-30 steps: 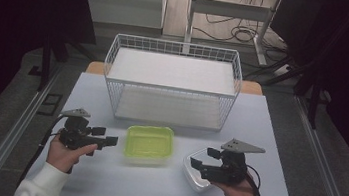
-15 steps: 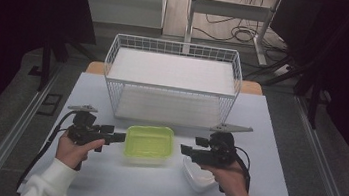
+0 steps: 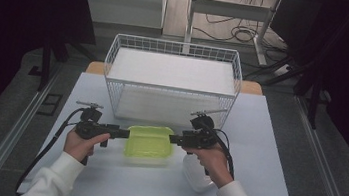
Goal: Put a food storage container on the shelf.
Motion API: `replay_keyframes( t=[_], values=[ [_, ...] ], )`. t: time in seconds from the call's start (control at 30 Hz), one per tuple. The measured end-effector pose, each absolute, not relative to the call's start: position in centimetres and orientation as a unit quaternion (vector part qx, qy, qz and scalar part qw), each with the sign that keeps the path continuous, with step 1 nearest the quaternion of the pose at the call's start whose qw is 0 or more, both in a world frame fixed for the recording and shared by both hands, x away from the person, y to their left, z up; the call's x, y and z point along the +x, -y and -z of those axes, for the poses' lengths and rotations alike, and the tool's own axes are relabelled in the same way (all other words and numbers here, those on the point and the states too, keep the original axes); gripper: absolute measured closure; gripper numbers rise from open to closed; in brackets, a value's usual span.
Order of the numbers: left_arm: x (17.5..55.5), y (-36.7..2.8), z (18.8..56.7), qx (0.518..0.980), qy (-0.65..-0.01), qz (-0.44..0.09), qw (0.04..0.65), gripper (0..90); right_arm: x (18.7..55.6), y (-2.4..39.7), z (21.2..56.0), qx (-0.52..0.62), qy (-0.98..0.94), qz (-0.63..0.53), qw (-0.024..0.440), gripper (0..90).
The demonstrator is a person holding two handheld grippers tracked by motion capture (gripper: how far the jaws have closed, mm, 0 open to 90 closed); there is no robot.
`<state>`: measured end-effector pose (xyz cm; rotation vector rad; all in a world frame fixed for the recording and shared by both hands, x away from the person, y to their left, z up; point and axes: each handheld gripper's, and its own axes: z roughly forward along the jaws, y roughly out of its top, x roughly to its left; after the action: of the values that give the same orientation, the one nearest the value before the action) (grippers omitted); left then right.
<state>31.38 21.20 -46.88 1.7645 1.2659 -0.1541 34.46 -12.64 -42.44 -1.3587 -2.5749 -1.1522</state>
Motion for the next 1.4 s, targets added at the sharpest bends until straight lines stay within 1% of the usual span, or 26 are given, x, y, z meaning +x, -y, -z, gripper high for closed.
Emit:
replay_keyframes(
  t=[0.17, 0.23, 0.3, 0.47, 0.57, 0.7, 0.83, 1.1, 1.17, 1.33, 1.4],
  values=[
    [32.0, -21.1, 47.6, 0.711, -0.526, 0.072, 0.46, 30.6, 35.8, 11.6, 43.6, -0.447, 0.826, 0.342, 0.025, 42.2],
    [32.2, -21.3, 48.0, 0.702, -0.532, 0.088, 0.466, 30.9, 36.2, 11.3, 44.2, -0.452, 0.826, 0.334, 0.034, 42.7],
    [32.3, -21.4, 48.2, 0.703, -0.537, 0.084, 0.459, 31.0, 36.5, 11.0, 44.7, -0.456, 0.828, 0.324, 0.041, 43.3],
    [32.6, -21.5, 49.2, 0.706, -0.545, 0.086, 0.443, 31.6, 37.1, 10.6, 45.5, -0.462, 0.828, 0.312, 0.049, 44.9],
    [32.8, -21.2, 49.7, 0.704, -0.545, 0.104, 0.443, 31.9, 37.4, 10.4, 46.0, -0.466, 0.829, 0.304, 0.053, 45.6],
    [33.1, -21.4, 50.7, 0.697, -0.557, 0.115, 0.438, 33.5, 37.6, 10.3, 46.4, -0.467, 0.829, 0.3, 0.058, 47.1],
    [33.2, -21.3, 51.3, 0.695, -0.561, 0.122, 0.433, 38.1, 37.8, 10.1, 46.8, -0.468, 0.831, 0.295, 0.064, 48.2],
    [33.3, -20.9, 52.0, 0.697, -0.556, 0.148, 0.429, 55.9, 38.3, 10.4, 47.4, -0.48, 0.826, 0.288, 0.069, 52.9],
    [33.3, -20.8, 52.1, 0.695, -0.555, 0.154, 0.431, 60.6, 38.4, 10.5, 47.6, -0.482, 0.825, 0.286, 0.079, 55.0],
    [33.4, -20.7, 52.3, 0.698, -0.553, 0.158, 0.426, 65.7, 38.5, 10.6, 47.8, -0.487, 0.822, 0.282, 0.092, 59.9],
    [33.3, -20.6, 52.3, 0.697, -0.551, 0.165, 0.428, 69.4, 38.5, 10.7, 47.9, -0.49, 0.821, 0.278, 0.091, 63.1]
  ],
)
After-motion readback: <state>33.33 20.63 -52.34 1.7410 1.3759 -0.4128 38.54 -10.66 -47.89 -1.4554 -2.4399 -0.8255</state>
